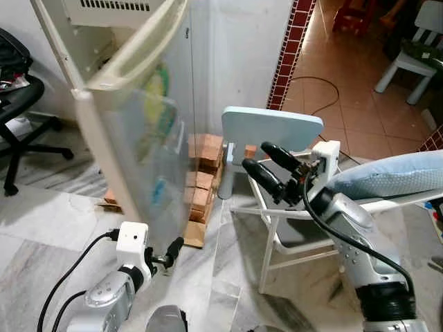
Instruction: Restocking fridge
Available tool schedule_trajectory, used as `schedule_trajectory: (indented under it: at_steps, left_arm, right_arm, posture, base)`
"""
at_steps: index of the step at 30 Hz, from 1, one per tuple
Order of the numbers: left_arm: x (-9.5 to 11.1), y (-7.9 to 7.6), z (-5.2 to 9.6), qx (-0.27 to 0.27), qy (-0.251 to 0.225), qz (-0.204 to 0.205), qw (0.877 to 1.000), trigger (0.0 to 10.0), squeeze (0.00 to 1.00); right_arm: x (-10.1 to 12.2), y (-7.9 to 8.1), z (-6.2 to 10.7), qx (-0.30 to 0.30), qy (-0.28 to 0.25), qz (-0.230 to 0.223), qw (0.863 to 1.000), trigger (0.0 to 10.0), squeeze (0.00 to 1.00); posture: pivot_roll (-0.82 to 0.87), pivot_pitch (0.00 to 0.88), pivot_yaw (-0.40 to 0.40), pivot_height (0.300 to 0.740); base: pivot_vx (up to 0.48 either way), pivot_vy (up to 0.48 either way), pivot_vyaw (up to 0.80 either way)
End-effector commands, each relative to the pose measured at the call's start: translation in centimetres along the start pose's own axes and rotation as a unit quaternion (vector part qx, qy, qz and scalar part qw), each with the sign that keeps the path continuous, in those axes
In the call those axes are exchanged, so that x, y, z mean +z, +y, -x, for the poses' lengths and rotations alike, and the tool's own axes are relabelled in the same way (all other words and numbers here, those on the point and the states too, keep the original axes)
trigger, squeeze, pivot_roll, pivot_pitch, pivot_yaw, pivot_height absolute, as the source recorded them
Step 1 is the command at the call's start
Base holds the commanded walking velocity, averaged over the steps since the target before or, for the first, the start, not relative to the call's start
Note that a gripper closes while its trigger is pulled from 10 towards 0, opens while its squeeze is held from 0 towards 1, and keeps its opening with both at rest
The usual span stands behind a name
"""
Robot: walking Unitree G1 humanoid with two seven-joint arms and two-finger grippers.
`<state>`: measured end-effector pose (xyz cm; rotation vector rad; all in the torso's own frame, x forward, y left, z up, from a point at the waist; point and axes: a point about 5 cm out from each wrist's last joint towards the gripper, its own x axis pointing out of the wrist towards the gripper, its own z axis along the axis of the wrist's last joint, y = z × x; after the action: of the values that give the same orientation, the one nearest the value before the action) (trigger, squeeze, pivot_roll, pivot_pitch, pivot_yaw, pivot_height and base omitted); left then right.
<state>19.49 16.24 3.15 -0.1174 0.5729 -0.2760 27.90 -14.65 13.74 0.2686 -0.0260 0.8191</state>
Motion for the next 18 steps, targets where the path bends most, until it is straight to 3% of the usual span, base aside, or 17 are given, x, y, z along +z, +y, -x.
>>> schedule_trajectory:
  at_steps: [1, 4, 5, 6, 8, 9, 10, 12, 16, 18]
  left_arm:
    - [0.2, -0.2, -0.1, -0.001, -0.002, -0.009, 1.0, 10.0, 0.0]
    - [0.7, 0.5, -0.5, 0.029, -0.024, -0.028, 0.999, 10.0, 0.0]
    - [1.0, 0.7, -0.6, 0.041, -0.033, -0.03, 0.998, 10.0, 0.0]
    - [1.0, 0.7, -0.6, 0.041, -0.033, -0.03, 0.998, 10.0, 0.0]
    - [1.9, 1.5, -1.0, 0.069, -0.053, -0.037, 0.996, 10.0, 0.0]
    - [1.9, 1.5, -1.0, 0.069, -0.053, -0.037, 0.996, 10.0, 0.0]
    - [2.9, 2.0, -1.3, 0.086, -0.071, -0.05, 0.993, 10.0, 0.0]
    - [3.5, 2.2, -1.6, 0.093, -0.076, -0.063, 0.991, 10.0, 0.0]
    - [3.8, 2.7, -1.9, 0.104, -0.073, -0.061, 0.99, 10.0, 0.0]
    - [4.3, 2.6, -2.2, 0.104, -0.085, -0.063, 0.989, 10.0, 0.0]
  right_arm:
    - [-0.7, -0.3, 0.1, -0.025, 0.017, 0.027, 0.999, 10.0, 0.0]
    - [-1.4, -1.5, 0.0, -0.122, 0.026, 0.093, 0.988, 10.0, 0.0]
    - [-1.6, -1.9, 0.1, -0.16, 0.025, 0.103, 0.981, 10.0, 0.0]
    - [-1.6, -1.9, 0.1, -0.16, 0.025, 0.103, 0.981, 10.0, 0.0]
    - [-1.7, -2.5, 0.4, -0.234, 0.006, 0.101, 0.967, 10.0, 0.0]
    - [-1.7, -2.5, 0.4, -0.234, 0.006, 0.101, 0.967, 10.0, 0.0]
    - [-1.8, -2.6, 0.8, -0.274, 0.0, 0.113, 0.955, 10.0, 0.0]
    - [-1.8, -2.6, 1.0, -0.294, -0.003, 0.12, 0.948, 10.0, 0.0]
    - [-1.7, -2.8, 1.3, -0.331, -0.014, 0.128, 0.935, 10.0, 0.0]
    - [-1.6, -3.3, 1.8, -0.374, -0.022, 0.146, 0.916, 10.0, 0.0]
  posture:
    - [0.09, 0.041, -0.024, 0.74]
    - [0.09, 0.042, -0.026, 0.74]
    - [0.09, 0.042, -0.028, 0.74]
    - [0.09, 0.042, -0.028, 0.74]
    - [0.09, 0.042, -0.028, 0.74]
    - [0.09, 0.042, -0.028, 0.74]
    - [0.08, 0.042, -0.031, 0.74]
    - [0.08, 0.042, -0.031, 0.74]
    - [0.07, 0.042, -0.029, 0.74]
    - [0.07, 0.041, -0.029, 0.74]
  base:
    - [0.0, 0.0, 0.0]
    - [0.0, 0.0, 0.0]
    - [0.0, 0.0, 0.0]
    - [0.0, 0.0, 0.0]
    - [0.0, 0.0, 0.0]
    - [0.0, 0.0, 0.0]
    - [0.0, 0.0, 0.0]
    - [0.0, 0.0, 0.0]
    - [0.0, 0.0, 0.0]
    - [0.0, 0.0, 0.0]
